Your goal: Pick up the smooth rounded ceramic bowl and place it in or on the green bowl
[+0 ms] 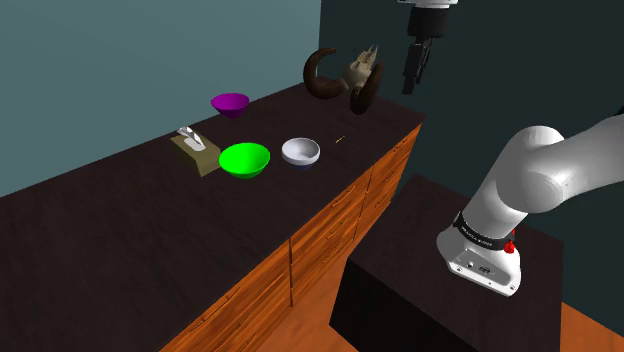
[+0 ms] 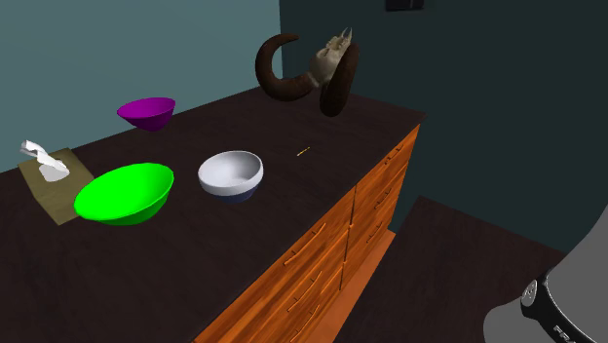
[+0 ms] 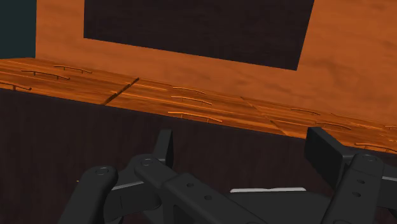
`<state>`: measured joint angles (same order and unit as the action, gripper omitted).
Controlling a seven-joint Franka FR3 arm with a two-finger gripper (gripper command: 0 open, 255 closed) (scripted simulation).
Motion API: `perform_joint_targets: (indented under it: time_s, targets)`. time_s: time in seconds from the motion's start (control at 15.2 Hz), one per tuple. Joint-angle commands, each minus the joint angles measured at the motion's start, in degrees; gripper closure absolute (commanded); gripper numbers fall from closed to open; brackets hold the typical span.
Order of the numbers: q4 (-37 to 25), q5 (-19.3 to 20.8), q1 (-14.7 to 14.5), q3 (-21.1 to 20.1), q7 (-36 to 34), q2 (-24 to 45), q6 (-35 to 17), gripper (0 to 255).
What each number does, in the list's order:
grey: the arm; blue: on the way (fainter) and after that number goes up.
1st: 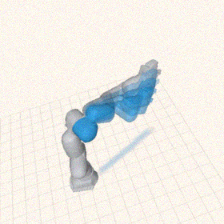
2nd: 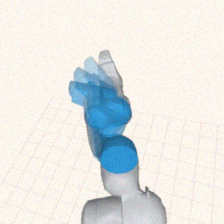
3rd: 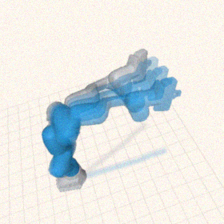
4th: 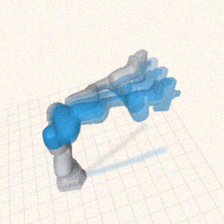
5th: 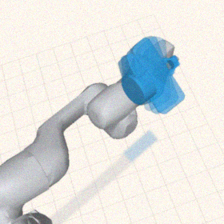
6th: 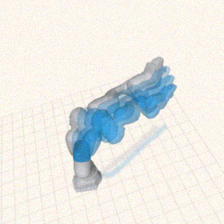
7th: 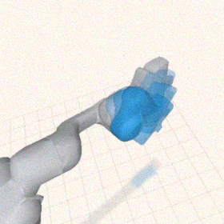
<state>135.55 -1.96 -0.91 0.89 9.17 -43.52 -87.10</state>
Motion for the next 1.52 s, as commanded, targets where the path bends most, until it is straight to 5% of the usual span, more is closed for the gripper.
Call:
perform_joint_targets:
  time_s: [0.0,0.73,1.45]
  targets:
    - [0.0,0.0,0.0,0.0,0.0,0.0,0.0,0]
    - [-0.1,-0.3,-0.2,3.0,5.0,19.6,-19.8,0]
    - [-10.2,-3.7,-0.6,4.8,10.9,43.3,-33.6,0]
